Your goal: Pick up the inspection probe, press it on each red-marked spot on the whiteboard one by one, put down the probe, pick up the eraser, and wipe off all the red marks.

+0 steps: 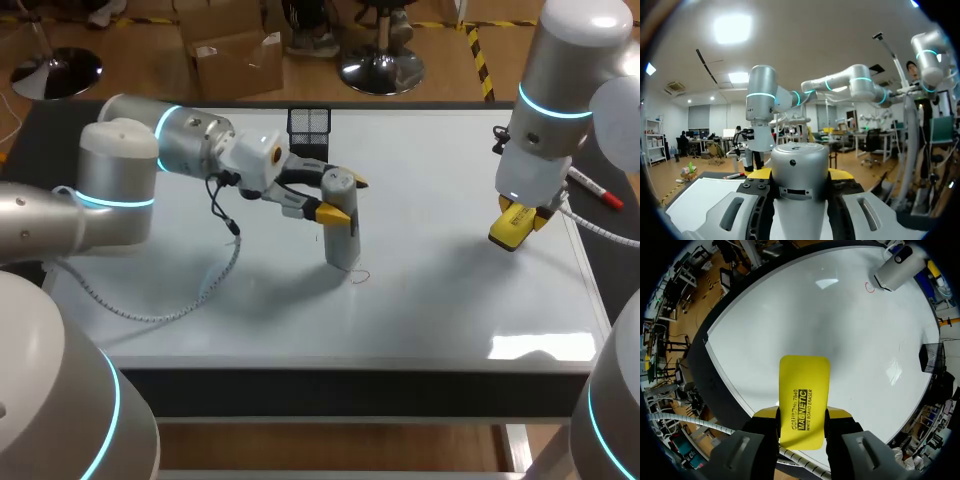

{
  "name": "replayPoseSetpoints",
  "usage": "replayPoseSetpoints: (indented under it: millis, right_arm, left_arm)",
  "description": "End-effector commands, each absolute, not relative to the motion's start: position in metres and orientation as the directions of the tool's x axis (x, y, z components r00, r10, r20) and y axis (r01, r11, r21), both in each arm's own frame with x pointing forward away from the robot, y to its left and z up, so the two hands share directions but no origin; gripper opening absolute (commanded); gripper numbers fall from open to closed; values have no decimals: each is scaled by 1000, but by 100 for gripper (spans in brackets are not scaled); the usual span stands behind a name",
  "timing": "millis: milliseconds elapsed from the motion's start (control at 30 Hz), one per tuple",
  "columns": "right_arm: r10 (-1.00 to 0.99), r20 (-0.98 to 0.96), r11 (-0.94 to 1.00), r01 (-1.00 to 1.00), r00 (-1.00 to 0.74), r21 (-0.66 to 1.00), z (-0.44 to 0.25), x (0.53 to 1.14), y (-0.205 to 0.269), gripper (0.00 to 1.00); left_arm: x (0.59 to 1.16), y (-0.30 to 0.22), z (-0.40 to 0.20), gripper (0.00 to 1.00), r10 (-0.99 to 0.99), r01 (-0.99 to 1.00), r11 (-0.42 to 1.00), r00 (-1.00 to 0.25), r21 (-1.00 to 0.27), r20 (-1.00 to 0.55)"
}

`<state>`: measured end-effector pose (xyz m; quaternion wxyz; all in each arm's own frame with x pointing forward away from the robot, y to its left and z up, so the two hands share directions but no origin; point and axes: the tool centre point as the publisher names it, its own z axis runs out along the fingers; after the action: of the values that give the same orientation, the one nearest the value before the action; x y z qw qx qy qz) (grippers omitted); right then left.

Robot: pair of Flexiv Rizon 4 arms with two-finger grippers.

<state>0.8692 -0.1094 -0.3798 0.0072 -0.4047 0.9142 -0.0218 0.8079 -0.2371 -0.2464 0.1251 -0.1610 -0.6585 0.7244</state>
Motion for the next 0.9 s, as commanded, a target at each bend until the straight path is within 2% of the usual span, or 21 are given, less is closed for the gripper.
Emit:
replayPoseSetpoints:
  millis: [33,433,900]
  right_arm:
    - [-741,7,670,-741,-671,-48,-379,870,-110,0]
    - [-741,7,670,-741,-671,-48,-379,870,-110,0]
    - [-741,7,670,-741,-671,-48,-379,870,-110,0]
  left_arm:
    - [815,-216,-234,0,356,39,-89,-932,-995,-68]
    - [849,-162,-218,0,206,59,-106,-975,-993,-80]
    - [873,-139,-208,0,157,58,-120,-985,-991,-77]
